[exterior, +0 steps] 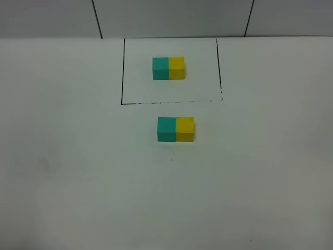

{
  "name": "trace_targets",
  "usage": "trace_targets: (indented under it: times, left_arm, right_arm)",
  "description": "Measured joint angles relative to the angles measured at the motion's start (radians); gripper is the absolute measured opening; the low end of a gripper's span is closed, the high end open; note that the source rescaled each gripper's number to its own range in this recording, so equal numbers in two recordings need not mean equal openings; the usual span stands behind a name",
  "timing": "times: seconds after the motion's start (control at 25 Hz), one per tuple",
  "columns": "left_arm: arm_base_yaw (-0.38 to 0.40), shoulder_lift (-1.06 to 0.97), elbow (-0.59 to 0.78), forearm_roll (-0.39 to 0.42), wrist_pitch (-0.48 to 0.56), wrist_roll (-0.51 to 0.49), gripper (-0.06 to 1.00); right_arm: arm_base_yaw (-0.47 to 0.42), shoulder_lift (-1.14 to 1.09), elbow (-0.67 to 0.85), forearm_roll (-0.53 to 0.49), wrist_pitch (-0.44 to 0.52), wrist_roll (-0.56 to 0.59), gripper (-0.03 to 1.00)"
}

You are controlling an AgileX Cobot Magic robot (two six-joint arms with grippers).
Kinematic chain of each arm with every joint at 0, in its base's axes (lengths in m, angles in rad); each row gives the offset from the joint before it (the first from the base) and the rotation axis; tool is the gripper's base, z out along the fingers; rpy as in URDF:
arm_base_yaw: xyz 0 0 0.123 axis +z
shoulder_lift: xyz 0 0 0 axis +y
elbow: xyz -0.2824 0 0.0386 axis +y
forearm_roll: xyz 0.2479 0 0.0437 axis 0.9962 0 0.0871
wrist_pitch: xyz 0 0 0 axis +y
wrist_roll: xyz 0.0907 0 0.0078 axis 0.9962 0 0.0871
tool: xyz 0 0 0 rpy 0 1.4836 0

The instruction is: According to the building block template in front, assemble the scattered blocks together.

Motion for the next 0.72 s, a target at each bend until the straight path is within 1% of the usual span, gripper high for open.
trace_targets:
  times: [0.28, 0.72]
  left_arm:
    - [0.000, 0.000, 0.000, 0.000, 0.000, 0.000, 0.81]
    - [0.000, 0.000, 0.000, 0.000, 0.000, 0.000, 0.81]
  right_arm:
    - [0.001, -0.001, 0.000, 0.000, 0.000, 0.012, 0.87]
    - [0.012, -0.001, 0.000, -0.011, 0.000, 0.040, 0.83]
